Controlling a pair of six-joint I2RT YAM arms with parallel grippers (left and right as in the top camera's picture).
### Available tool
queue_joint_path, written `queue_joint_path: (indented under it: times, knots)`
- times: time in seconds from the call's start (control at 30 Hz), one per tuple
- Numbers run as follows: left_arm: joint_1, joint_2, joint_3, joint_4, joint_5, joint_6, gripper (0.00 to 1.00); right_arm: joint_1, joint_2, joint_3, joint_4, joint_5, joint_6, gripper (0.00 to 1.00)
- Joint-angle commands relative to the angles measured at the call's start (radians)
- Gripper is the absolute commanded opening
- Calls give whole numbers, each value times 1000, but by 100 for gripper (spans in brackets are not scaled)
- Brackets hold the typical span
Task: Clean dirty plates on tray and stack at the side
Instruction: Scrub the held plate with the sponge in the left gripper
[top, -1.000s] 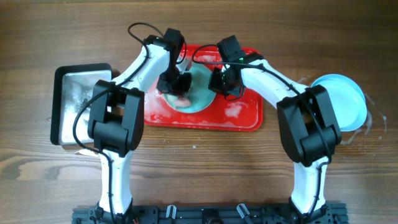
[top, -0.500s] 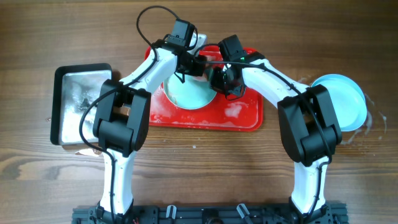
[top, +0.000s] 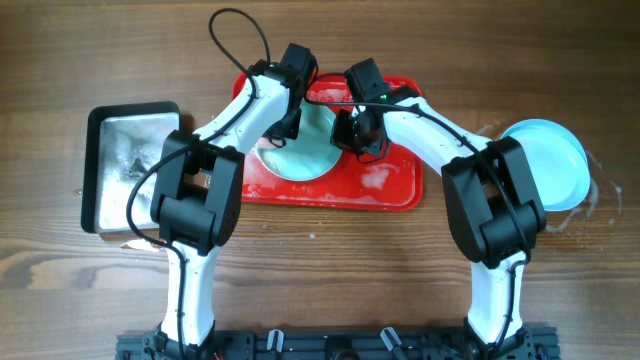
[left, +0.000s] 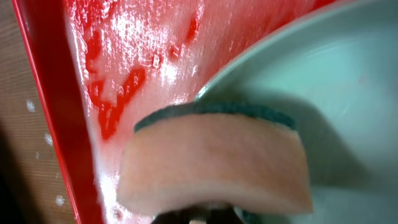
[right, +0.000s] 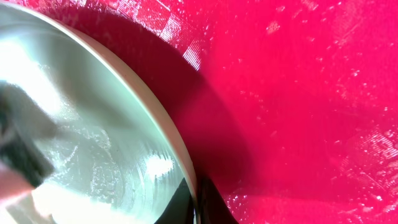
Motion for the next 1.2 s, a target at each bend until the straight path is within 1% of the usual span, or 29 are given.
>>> queue_joint_path:
  times: [0.0,0.1,0.17,0.23,0.33,0.47,0.53,0.57,0.63,0.67,0.73,0.77,0.8,0.87,0.97,1.07,1.17]
  knots:
    - [24,28,-34,-124,200,85,4,-15,34,-13,-12,42,24,4]
    - [23,28,-34,-180,486,218,4,-15,34,-13,-12,42,23,4]
    - [23,28,-34,-192,620,277,4,-15,34,-13,-12,42,23,4]
    - [21,28,-34,-167,727,304,4,-15,34,-13,-12,42,23,4]
    - [16,28,-34,-80,781,302,4,-15,34,-13,-12,42,23,4]
    - [6,28,-34,87,794,300,4,-15,34,-13,-12,42,23,4]
    - [3,28,-34,168,794,280,4,-15,34,-13,-12,42,23,4]
    - [2,28,-34,240,793,260,4,-15,34,-13,-12,42,23,4]
    - [2,28,-34,335,780,235,4,-15,34,-13,-12,42,23,4]
    - [2,28,-34,377,751,214,4,-15,34,-13,-12,42,23,4]
    - [2,28,-34,451,595,134,4,-15,34,-13,-12,43,23,4]
    - [2,28,-34,470,488,90,4,-15,34,-13,-13,43,22,4]
    - [2,28,-34,475,418,65,4,-15,34,-13,-13,43,22,4]
    - [3,28,-34,461,226,4,4,-15,34,-13,-12,43,22,4]
    - [3,28,-34,386,-3,-47,4,-15,34,-13,-12,43,22,4]
    - [3,28,-34,269,-134,-47,4,-15,34,-13,-12,42,23,4]
    - [3,28,-34,150,-148,-47,4,-15,34,-13,-12,42,23,4]
